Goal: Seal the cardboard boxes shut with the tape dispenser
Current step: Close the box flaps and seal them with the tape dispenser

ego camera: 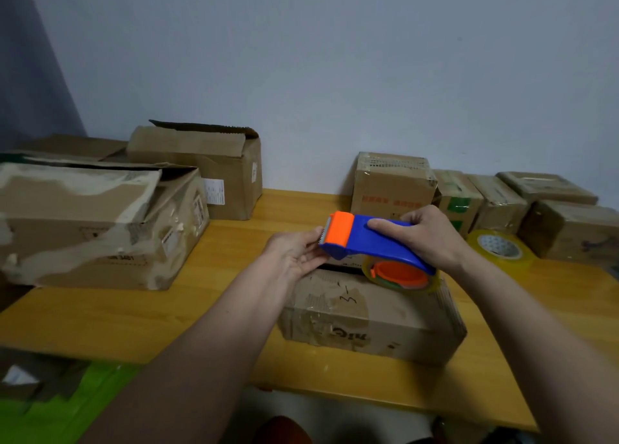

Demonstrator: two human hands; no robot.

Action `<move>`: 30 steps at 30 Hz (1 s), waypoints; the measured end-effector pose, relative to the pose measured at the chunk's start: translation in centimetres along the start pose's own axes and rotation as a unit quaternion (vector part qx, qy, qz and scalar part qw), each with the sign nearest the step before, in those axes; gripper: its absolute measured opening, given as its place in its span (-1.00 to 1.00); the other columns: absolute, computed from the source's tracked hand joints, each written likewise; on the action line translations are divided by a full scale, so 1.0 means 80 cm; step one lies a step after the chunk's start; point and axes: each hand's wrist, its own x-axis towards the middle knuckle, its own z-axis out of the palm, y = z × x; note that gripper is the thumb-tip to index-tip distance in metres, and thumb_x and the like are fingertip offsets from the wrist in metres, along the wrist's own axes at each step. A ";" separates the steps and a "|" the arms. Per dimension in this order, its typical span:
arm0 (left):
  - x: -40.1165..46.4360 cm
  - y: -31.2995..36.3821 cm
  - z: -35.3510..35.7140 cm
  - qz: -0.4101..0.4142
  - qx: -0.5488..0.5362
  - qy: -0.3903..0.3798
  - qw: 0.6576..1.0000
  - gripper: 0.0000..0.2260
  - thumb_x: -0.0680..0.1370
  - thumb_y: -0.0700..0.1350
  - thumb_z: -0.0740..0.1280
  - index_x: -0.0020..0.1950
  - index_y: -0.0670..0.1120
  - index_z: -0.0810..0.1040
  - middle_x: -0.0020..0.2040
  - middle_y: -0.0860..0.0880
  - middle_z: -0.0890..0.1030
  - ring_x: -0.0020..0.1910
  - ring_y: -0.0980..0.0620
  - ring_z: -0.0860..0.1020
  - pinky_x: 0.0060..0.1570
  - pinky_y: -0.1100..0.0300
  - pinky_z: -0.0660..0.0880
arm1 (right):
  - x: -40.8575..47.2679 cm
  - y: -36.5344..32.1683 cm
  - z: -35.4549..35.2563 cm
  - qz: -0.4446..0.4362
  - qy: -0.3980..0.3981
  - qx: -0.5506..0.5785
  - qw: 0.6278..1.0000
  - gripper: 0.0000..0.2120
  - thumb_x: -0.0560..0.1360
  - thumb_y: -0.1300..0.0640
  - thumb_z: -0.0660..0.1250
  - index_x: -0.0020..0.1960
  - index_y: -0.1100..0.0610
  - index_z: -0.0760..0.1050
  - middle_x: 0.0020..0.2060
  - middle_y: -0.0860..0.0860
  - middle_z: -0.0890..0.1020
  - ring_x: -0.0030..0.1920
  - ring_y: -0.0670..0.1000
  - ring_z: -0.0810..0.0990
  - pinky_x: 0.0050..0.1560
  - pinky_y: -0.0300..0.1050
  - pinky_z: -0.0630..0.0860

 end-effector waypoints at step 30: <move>0.000 0.018 -0.028 0.059 -0.017 0.013 0.998 -0.89 0.47 -0.33 0.41 -0.03 -0.27 0.56 -0.37 -0.11 0.66 -0.45 0.10 0.63 -0.47 0.27 0.56 | 0.042 -0.004 -0.019 0.075 -0.267 -0.029 0.960 -0.24 0.15 -0.48 0.35 -0.05 0.18 0.60 -0.21 0.10 0.70 -0.33 -0.02 0.63 -0.22 -0.19 0.52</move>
